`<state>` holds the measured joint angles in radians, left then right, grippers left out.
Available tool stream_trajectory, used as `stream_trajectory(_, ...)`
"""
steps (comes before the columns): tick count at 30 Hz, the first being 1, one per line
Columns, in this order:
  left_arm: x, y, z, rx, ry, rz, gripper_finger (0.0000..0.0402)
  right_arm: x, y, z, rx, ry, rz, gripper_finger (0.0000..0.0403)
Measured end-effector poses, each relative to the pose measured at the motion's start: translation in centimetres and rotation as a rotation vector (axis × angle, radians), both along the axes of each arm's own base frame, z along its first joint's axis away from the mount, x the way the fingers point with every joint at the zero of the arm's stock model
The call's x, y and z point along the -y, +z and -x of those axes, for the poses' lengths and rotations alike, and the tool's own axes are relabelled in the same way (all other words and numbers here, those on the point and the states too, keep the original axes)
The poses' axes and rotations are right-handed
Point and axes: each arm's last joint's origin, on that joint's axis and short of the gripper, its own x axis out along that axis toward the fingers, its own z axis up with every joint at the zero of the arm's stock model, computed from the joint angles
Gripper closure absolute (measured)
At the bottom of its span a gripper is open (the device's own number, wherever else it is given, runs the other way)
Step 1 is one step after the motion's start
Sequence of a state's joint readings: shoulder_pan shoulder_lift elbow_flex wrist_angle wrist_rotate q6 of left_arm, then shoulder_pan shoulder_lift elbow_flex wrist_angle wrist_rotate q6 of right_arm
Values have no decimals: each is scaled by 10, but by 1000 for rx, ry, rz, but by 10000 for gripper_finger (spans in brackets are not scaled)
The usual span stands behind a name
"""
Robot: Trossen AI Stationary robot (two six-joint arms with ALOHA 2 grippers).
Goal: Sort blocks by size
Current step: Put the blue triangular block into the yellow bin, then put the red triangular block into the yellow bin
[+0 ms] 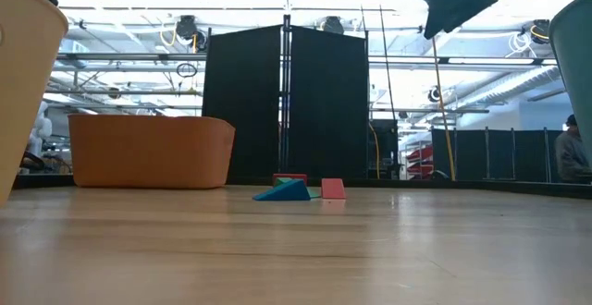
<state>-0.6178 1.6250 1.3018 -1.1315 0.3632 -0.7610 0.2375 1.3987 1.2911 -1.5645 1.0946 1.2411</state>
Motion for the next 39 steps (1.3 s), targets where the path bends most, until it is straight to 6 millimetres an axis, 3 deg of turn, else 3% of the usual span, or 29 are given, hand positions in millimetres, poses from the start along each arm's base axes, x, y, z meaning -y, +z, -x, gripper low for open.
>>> stream_trajectory(4,-1,-1,-1,-5,5,2,359,0,0,0,0,0,0,179)
stream_trajectory(12,-4,-1,-3,-16,31,-4,237,0,0,0,1,0,-1,179)
stream_trajectory(15,-8,-1,-4,-11,-4,-7,210,0,0,0,1,0,-1,179)
stream_trajectory(20,-27,2,-12,-2,-23,-38,204,0,0,-1,10,0,-2,179)
stream_trajectory(30,-82,20,-40,174,-34,-333,203,0,0,-1,13,3,-3,179)
stream_trajectory(39,-147,25,-75,348,218,-436,203,0,0,-1,12,3,-3,179)
